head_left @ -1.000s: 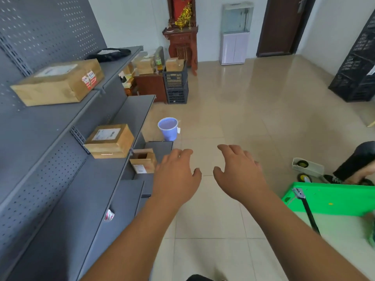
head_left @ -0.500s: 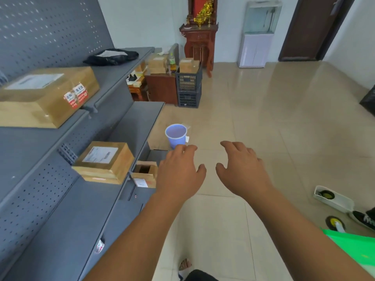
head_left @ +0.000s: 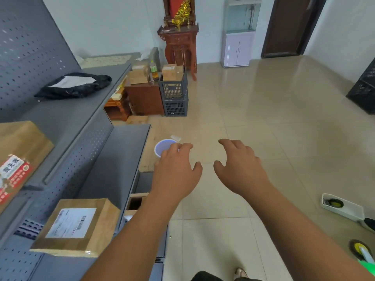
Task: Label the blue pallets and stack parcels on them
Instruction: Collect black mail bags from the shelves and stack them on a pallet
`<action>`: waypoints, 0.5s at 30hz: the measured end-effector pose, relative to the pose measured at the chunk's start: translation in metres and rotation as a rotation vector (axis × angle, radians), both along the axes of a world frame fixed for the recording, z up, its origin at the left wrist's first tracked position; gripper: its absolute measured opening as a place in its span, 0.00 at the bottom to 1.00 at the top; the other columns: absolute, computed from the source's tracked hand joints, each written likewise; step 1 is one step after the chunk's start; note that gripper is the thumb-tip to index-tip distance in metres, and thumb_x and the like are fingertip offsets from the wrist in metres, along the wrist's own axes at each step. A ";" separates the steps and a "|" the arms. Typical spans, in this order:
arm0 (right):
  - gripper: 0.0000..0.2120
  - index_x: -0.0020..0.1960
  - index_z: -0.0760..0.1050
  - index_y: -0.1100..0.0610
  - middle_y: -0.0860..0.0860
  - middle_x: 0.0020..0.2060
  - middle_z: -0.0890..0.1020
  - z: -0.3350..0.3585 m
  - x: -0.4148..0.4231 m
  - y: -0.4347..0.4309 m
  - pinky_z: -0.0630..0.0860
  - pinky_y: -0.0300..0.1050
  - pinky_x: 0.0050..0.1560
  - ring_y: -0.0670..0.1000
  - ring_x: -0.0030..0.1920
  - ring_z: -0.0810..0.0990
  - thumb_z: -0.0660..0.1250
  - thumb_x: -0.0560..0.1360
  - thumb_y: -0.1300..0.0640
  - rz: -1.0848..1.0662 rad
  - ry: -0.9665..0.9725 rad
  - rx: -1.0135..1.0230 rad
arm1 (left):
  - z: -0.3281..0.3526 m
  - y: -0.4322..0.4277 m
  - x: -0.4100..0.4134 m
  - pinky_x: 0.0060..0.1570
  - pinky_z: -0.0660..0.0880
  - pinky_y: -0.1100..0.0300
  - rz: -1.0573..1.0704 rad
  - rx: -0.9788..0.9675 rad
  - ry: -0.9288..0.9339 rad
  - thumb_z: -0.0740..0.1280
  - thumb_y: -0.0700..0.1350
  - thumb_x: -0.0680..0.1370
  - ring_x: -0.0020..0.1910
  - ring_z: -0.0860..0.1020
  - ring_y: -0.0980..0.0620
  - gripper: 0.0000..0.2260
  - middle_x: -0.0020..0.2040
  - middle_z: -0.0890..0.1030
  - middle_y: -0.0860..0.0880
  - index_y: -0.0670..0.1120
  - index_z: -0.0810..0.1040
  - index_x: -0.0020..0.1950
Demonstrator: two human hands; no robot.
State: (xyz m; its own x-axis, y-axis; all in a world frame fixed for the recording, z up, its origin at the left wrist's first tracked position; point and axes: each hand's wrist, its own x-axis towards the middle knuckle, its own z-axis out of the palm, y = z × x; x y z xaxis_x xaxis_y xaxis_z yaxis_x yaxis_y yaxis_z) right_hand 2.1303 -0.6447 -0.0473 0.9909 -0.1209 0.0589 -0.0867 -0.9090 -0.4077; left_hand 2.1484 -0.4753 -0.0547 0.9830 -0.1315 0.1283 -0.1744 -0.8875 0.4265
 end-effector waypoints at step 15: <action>0.28 0.77 0.63 0.47 0.48 0.73 0.70 0.013 0.277 -0.065 0.69 0.53 0.65 0.57 0.70 0.68 0.65 0.78 0.49 0.158 -0.028 0.151 | 0.015 -0.067 0.258 0.61 0.72 0.47 0.177 0.010 -0.065 0.67 0.54 0.78 0.66 0.73 0.46 0.23 0.70 0.74 0.51 0.53 0.72 0.73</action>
State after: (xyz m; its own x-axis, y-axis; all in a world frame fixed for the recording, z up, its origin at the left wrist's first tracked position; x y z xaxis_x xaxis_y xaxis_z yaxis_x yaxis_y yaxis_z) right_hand 2.4078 -0.7099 -0.0342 0.9965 0.0265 0.0793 0.0653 -0.8390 -0.5402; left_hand 2.4063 -0.5424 -0.0402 0.9805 0.0414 0.1920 -0.0419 -0.9110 0.4102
